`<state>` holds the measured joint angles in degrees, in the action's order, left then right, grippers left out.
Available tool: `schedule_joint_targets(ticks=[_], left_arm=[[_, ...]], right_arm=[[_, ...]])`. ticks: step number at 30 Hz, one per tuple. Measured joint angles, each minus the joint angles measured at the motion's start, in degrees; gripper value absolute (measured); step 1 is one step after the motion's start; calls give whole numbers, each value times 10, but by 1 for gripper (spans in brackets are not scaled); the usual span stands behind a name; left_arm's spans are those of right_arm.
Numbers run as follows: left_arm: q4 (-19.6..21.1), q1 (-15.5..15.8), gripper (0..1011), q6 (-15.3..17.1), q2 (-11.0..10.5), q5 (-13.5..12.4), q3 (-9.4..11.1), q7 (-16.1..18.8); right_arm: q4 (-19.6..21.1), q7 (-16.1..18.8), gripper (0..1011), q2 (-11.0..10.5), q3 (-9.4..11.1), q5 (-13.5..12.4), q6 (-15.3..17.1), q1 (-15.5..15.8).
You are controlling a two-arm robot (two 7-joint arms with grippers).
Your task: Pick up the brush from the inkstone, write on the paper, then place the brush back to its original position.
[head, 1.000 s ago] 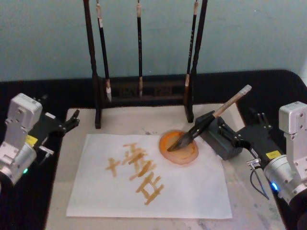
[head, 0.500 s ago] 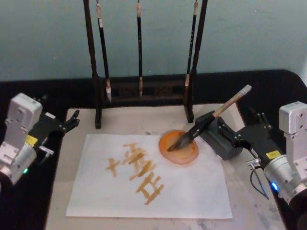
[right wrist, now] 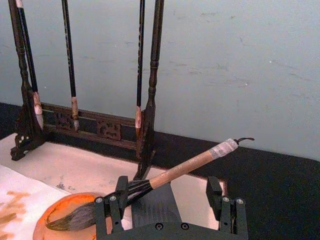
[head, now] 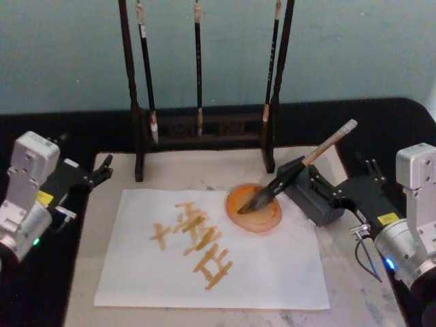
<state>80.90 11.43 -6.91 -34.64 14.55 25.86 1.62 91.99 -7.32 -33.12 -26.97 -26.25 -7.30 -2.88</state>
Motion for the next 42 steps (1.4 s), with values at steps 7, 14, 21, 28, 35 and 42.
schedule_joint_targets(ticks=[7,14,21,28,35,42], left_arm=[[0,0,1010,0,0,0,0,0],[0,0,1010,0,0,0,0,0],[0,0,1010,0,0,0,0,0],[0,0,1010,0,0,0,0,0],[0,0,1010,0,0,0,0,0],[0,0,1010,0,0,0,0,0]], right_arm=[[0,0,1000,0,0,0,0,0],[0,0,1000,0,0,0,0,0],[0,0,1000,0,0,0,0,0],[0,0,1000,0,0,0,0,0],[0,0,1000,0,0,0,0,0],[0,0,1000,0,0,0,0,0]])
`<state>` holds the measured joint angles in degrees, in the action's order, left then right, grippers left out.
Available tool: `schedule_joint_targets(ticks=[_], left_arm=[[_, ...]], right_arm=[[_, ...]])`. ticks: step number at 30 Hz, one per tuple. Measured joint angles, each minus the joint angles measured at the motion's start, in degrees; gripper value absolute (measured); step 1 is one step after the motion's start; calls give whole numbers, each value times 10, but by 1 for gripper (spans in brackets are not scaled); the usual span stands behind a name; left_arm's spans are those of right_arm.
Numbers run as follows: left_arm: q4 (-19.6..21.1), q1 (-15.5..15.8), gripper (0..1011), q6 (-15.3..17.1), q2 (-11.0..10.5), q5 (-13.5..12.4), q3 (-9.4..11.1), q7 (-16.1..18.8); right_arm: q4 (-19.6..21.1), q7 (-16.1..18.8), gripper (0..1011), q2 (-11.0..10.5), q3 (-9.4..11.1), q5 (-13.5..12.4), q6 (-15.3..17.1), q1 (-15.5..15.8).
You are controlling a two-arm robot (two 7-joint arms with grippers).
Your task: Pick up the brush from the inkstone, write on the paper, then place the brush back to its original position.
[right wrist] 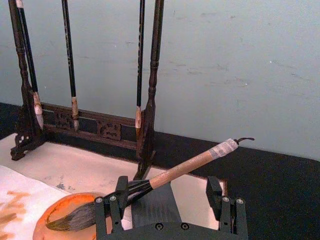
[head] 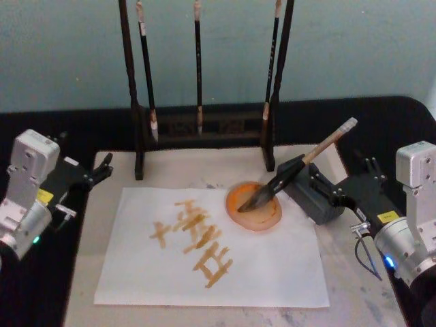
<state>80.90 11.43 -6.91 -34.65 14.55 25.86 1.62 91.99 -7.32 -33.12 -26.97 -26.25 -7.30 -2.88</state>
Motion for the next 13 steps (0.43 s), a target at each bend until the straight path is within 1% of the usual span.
schedule_joint_targets(ticks=[13], left_arm=[[0,0,1010,0,0,0,0,0]], right_arm=[[0,0,1000,0,0,0,0,0]])
